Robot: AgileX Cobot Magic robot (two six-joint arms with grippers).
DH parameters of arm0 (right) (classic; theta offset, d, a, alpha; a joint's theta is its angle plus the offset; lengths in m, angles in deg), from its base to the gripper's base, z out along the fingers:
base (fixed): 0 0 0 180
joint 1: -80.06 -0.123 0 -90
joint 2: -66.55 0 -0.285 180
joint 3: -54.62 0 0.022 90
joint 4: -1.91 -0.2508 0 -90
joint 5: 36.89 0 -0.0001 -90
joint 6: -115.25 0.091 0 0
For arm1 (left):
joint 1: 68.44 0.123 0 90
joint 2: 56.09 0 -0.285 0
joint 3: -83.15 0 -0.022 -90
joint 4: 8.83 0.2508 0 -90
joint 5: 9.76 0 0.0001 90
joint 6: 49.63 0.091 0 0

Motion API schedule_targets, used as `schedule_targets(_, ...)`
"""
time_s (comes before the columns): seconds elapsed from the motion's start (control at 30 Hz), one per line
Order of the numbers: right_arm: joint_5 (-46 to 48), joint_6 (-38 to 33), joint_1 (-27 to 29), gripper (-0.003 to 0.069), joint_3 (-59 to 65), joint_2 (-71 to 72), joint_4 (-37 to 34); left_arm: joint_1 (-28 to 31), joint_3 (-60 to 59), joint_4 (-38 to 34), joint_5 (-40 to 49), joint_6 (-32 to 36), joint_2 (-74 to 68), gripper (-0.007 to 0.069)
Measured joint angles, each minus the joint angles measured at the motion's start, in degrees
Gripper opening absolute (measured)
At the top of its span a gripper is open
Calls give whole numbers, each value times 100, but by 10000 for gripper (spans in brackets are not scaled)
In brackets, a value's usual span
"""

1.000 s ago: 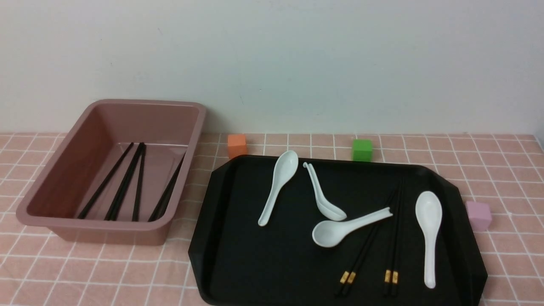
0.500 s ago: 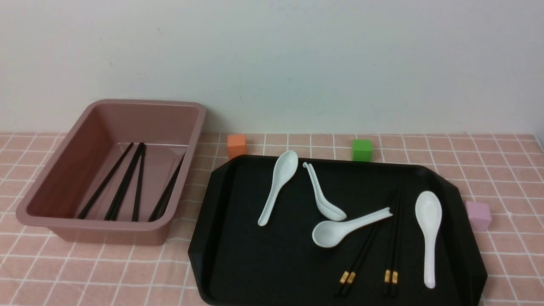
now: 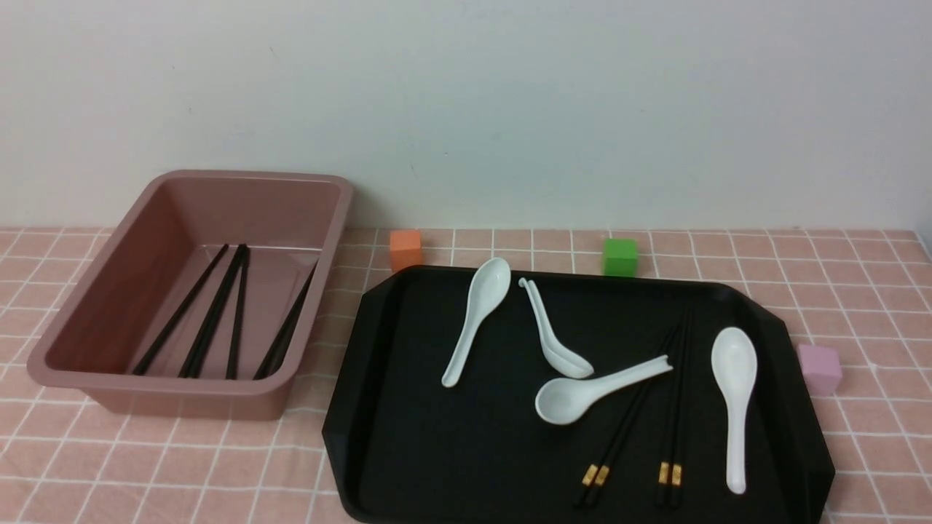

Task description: On pink tablecloth take chopsticks from black tray and put them in box.

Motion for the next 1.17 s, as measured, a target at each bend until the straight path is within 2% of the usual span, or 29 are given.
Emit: schedule_targets(1.17,0,0,0,240,0,0,5,0,0,0,0,0,0,48)
